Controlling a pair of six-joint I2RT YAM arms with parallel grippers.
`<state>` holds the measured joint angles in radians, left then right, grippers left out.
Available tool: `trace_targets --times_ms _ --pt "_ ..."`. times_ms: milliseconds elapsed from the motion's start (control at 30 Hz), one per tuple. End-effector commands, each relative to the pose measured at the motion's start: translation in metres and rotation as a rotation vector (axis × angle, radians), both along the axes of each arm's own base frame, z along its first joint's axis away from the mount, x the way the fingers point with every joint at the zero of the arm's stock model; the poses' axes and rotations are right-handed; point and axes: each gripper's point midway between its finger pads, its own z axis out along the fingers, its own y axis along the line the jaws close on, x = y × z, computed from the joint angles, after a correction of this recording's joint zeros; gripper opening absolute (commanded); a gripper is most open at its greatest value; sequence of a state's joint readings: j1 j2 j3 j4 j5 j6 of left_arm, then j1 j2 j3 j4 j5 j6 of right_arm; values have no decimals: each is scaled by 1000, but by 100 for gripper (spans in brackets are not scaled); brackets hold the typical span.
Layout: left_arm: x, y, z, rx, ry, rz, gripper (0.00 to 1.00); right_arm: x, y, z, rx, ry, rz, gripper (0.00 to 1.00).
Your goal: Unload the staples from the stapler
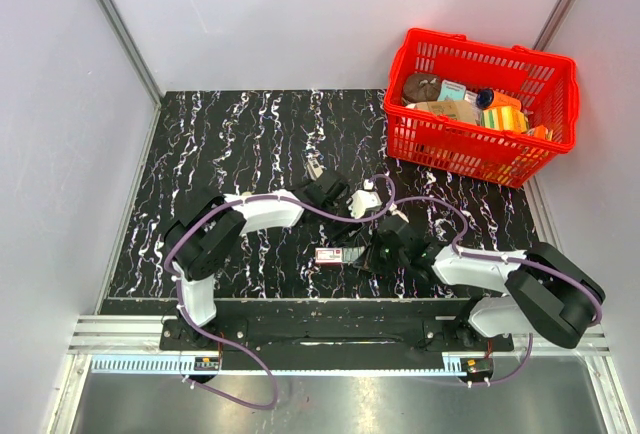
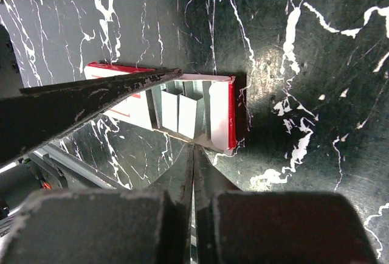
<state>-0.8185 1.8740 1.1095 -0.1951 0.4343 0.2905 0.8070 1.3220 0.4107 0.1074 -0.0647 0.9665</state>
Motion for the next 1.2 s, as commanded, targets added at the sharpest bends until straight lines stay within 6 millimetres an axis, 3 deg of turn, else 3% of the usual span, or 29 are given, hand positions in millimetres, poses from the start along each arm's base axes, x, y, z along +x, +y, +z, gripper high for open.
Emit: trace_targets --times_ms 0,167,333,533,667,800,967,1167 --pt "-28 15 -19 55 102 -27 52 10 8 13 52 -32 -4 0" --pt "-27 17 -16 58 96 -27 52 4 -2 19 52 -40 -23 0" --pt "-26 20 -3 50 90 -30 52 11 -11 31 41 -71 -45 0" --pt "15 46 54 -4 30 53 58 21 -32 29 -32 -55 -89 4" --pt "23 76 83 -25 -13 84 61 27 -39 27 -30 -42 -93 13" --pt "3 97 76 2 -26 36 62 35 -38 29 -6 -49 -86 17" --pt "-26 120 36 73 14 -34 61 46 -33 24 39 -32 -78 17" --pt "-31 135 10 129 -9 -45 60 45 -21 14 124 31 -50 17"
